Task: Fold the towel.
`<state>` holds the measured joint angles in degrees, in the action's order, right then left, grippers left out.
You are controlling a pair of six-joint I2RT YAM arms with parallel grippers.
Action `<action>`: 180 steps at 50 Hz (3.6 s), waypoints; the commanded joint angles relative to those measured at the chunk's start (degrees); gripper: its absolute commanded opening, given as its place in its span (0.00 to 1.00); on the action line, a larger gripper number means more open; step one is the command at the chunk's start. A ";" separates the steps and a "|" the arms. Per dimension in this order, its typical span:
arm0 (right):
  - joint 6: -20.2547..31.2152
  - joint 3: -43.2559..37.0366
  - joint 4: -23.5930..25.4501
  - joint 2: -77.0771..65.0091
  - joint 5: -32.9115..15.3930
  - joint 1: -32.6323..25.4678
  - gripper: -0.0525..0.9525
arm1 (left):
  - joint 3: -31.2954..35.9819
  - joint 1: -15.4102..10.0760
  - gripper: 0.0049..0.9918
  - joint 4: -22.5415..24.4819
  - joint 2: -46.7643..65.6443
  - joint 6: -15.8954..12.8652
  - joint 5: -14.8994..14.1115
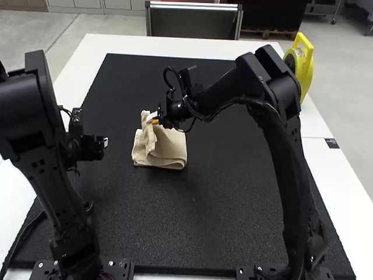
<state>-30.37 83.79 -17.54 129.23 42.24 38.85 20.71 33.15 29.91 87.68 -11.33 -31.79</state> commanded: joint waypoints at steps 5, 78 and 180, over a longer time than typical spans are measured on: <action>-0.74 2.61 -0.57 0.94 1.53 1.40 0.48 | -1.29 0.52 0.97 0.50 -1.46 -0.88 -1.52; 0.93 -10.40 3.04 -4.42 4.87 -2.82 0.03 | -1.29 0.52 0.97 2.34 -1.37 -0.44 -1.70; -3.12 1.90 -0.04 3.49 3.90 2.90 0.03 | -1.90 0.69 0.97 1.55 -1.46 -0.53 -4.51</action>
<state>-32.58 83.35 -17.34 130.52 45.89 40.25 19.25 33.15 31.35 87.68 -11.53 -34.76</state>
